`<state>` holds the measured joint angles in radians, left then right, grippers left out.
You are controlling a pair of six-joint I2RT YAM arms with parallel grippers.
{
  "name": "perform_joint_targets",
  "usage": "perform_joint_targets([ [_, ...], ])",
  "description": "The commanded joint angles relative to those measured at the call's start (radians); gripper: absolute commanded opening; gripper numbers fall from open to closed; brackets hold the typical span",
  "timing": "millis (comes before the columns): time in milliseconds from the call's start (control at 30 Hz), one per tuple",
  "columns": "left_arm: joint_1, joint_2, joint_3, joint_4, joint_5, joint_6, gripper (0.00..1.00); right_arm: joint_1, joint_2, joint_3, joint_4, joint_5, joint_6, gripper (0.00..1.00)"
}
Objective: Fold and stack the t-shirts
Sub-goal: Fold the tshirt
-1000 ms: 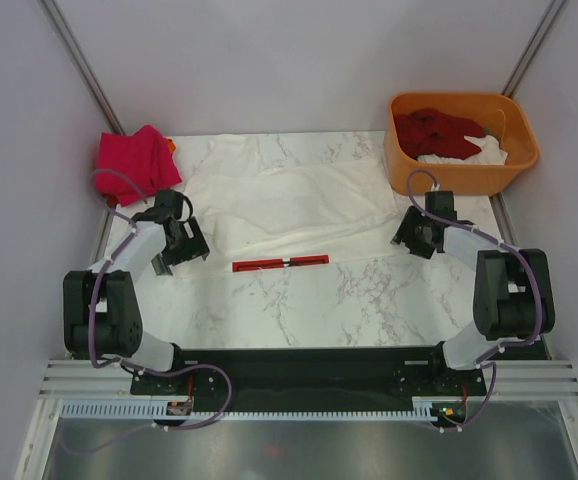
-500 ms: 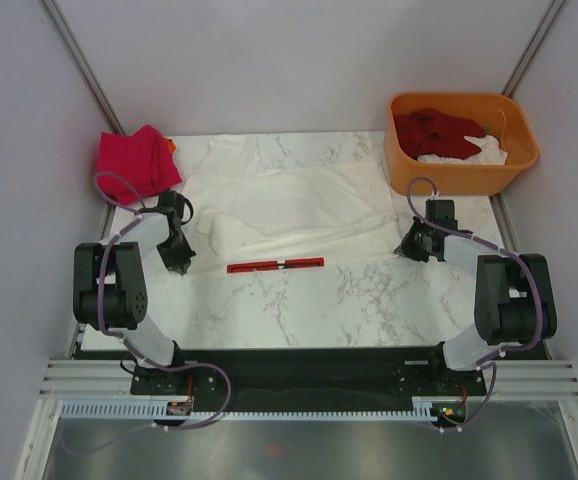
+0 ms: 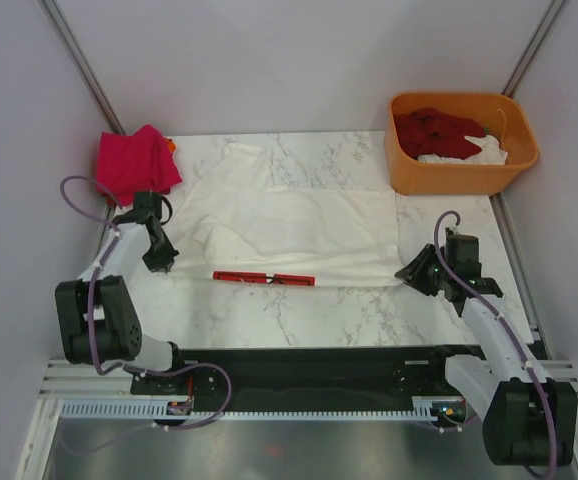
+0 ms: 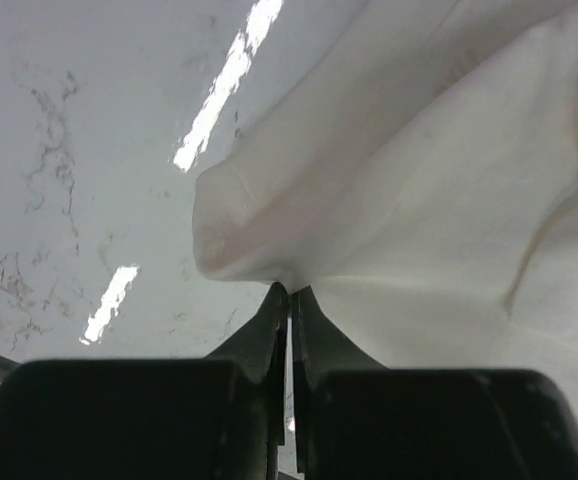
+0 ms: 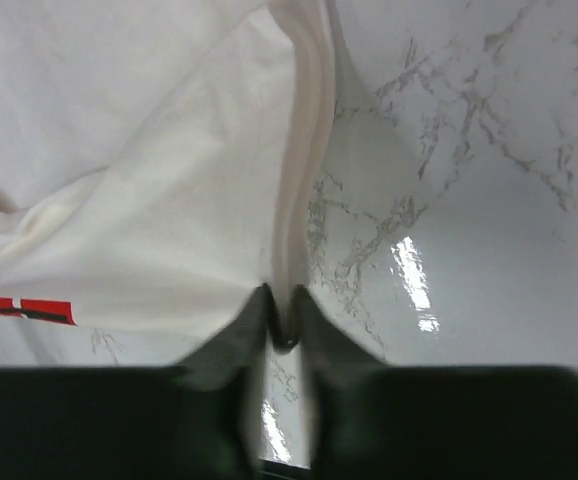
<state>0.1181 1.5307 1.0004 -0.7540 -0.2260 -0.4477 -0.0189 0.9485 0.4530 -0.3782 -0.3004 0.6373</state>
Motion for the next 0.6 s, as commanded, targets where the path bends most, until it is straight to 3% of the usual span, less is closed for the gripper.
perform_joint_targets([
  [0,0.005,-0.161,-0.097,-0.059,0.001,0.026,0.03,-0.021,0.005,0.047,-0.132,0.066,-0.002,0.46],
  [33,-0.004,-0.182,-0.092,-0.082,-0.048,-0.002,0.14,-0.019,0.013,0.044,-0.143,0.054,0.001,0.6],
  [67,-0.018,-0.22,-0.085,-0.102,-0.065,-0.015,0.49,-0.021,0.012,0.041,-0.146,0.02,0.018,0.74],
  [100,-0.018,-0.234,-0.062,-0.105,-0.037,-0.008,0.72,-0.021,0.001,0.035,-0.146,0.012,0.022,0.92],
  [133,-0.017,-0.237,-0.048,-0.111,-0.01,0.001,0.96,-0.021,-0.014,0.038,-0.149,0.014,0.027,0.98],
  [233,-0.015,-0.231,0.016,-0.16,0.028,-0.003,0.99,-0.021,-0.086,0.116,-0.191,0.087,-0.005,0.98],
  [400,-0.023,-0.282,-0.005,-0.044,0.164,-0.008,0.71,0.011,-0.091,0.252,-0.151,0.047,-0.036,0.96],
  [567,-0.106,-0.189,-0.037,0.044,0.22,-0.097,0.64,0.17,0.015,0.315,-0.11,0.113,-0.031,0.95],
])
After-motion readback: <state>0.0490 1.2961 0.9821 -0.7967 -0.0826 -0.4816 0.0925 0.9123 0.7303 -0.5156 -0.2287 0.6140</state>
